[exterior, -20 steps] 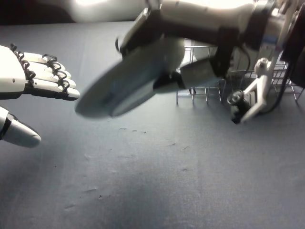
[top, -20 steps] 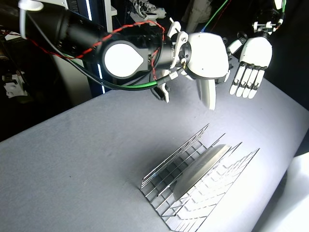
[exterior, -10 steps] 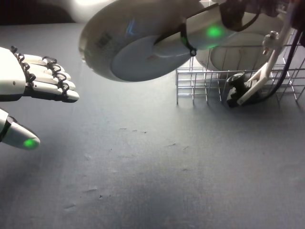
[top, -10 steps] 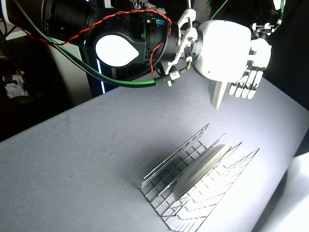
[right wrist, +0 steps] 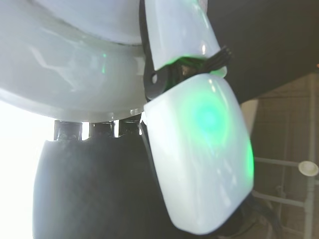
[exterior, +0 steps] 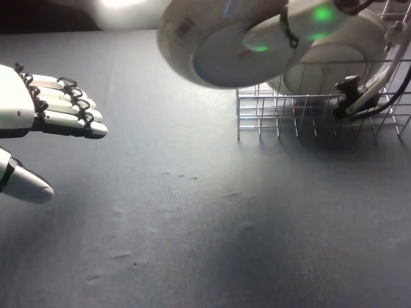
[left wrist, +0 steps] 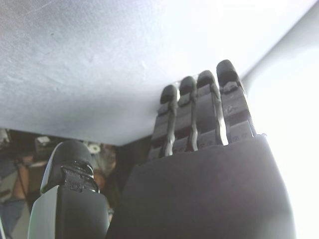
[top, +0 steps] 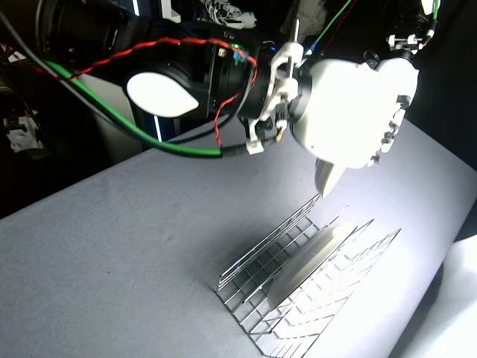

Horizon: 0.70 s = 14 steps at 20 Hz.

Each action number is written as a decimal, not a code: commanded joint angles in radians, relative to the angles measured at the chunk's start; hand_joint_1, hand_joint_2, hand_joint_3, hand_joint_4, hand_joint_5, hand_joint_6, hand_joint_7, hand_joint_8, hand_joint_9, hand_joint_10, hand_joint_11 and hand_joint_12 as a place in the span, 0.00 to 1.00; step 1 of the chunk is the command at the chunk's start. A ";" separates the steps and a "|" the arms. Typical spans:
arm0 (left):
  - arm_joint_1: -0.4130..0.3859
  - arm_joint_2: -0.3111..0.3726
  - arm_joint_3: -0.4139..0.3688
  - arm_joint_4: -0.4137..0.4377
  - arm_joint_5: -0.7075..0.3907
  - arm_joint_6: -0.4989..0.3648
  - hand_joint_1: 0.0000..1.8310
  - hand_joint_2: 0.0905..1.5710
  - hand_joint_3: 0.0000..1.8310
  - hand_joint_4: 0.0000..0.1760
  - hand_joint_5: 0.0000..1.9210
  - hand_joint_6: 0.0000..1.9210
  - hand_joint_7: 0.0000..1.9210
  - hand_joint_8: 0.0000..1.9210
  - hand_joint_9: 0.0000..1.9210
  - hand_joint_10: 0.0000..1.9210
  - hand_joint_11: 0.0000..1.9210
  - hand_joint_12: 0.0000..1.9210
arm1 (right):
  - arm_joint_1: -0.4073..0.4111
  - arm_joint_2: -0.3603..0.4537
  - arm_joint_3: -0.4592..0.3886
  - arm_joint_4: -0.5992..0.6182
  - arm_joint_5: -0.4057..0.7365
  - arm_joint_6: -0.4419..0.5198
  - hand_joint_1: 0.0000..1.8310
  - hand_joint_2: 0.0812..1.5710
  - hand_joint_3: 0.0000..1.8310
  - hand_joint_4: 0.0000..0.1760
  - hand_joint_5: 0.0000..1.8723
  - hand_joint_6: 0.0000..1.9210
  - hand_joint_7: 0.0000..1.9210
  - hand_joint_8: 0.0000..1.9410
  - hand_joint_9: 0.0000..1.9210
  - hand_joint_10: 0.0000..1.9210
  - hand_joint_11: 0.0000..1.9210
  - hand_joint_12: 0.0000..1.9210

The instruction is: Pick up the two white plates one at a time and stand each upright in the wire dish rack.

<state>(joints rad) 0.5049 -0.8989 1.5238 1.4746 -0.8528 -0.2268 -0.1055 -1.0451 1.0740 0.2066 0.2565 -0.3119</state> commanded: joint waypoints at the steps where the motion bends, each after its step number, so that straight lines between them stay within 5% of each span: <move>1: -0.009 0.012 0.003 -0.061 -0.023 -0.001 0.00 0.70 0.00 0.00 0.05 0.00 0.05 0.00 0.04 0.00 0.00 0.10 | 0.007 0.006 0.005 0.014 0.140 0.020 0.82 0.66 0.00 0.00 0.52 0.44 0.54 0.41 0.53 0.46 0.49 0.73; 5: -0.009 0.010 0.002 -0.059 -0.023 -0.001 0.00 0.70 0.00 0.00 0.08 0.00 0.07 0.00 0.06 0.00 0.00 0.17 | -0.021 0.006 0.037 0.003 0.140 0.017 0.82 0.65 0.00 0.00 0.54 0.40 0.56 0.38 0.55 0.44 0.50 0.72; 14: -0.010 0.007 0.000 -0.057 -0.023 -0.001 0.00 0.71 0.00 0.00 0.06 0.00 0.06 0.00 0.05 0.00 0.00 0.14 | -0.108 0.004 0.079 -0.070 0.158 0.010 0.82 0.66 0.00 0.00 0.52 0.45 0.57 0.36 0.53 0.46 0.50 0.73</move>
<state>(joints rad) 0.5045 -0.8993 1.5238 1.4780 -0.8524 -0.2264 -0.2306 -1.0454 1.1538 0.1257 0.2897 -0.3153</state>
